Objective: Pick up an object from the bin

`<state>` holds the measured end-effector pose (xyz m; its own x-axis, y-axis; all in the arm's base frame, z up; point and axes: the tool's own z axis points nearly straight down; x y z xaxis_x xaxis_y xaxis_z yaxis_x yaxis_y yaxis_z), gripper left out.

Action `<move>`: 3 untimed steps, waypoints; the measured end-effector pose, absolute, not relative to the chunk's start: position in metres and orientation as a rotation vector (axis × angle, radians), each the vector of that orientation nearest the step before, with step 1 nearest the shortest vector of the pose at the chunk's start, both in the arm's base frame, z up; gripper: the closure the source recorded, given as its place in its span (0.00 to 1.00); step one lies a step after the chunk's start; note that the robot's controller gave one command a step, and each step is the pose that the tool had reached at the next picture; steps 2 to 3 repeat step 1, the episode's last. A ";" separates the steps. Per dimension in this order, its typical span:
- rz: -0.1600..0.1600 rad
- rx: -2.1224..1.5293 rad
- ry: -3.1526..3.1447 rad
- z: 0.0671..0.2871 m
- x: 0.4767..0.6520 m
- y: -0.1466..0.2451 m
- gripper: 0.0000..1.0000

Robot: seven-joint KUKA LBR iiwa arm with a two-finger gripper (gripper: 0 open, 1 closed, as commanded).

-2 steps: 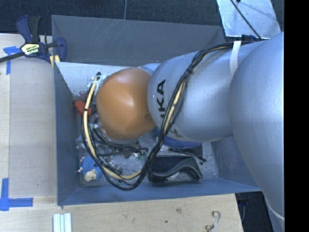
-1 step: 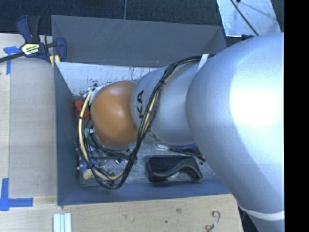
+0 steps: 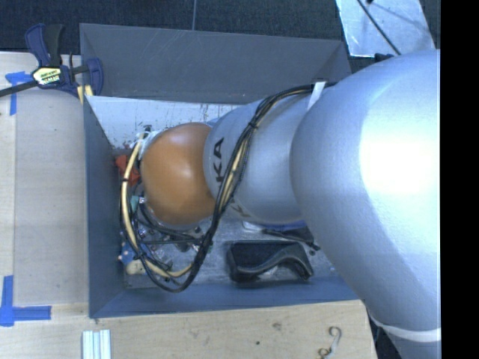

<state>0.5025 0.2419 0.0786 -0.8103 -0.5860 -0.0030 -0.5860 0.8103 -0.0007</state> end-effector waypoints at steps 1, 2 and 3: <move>0.000 -1.084 2.935 0.229 0.515 0.220 1.00; 0.000 -1.084 2.935 0.229 0.515 0.220 1.00; 0.000 -1.084 2.935 0.229 0.515 0.220 1.00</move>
Offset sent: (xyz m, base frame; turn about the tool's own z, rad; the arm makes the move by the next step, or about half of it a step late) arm 0.0092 -0.0214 0.1454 -0.0839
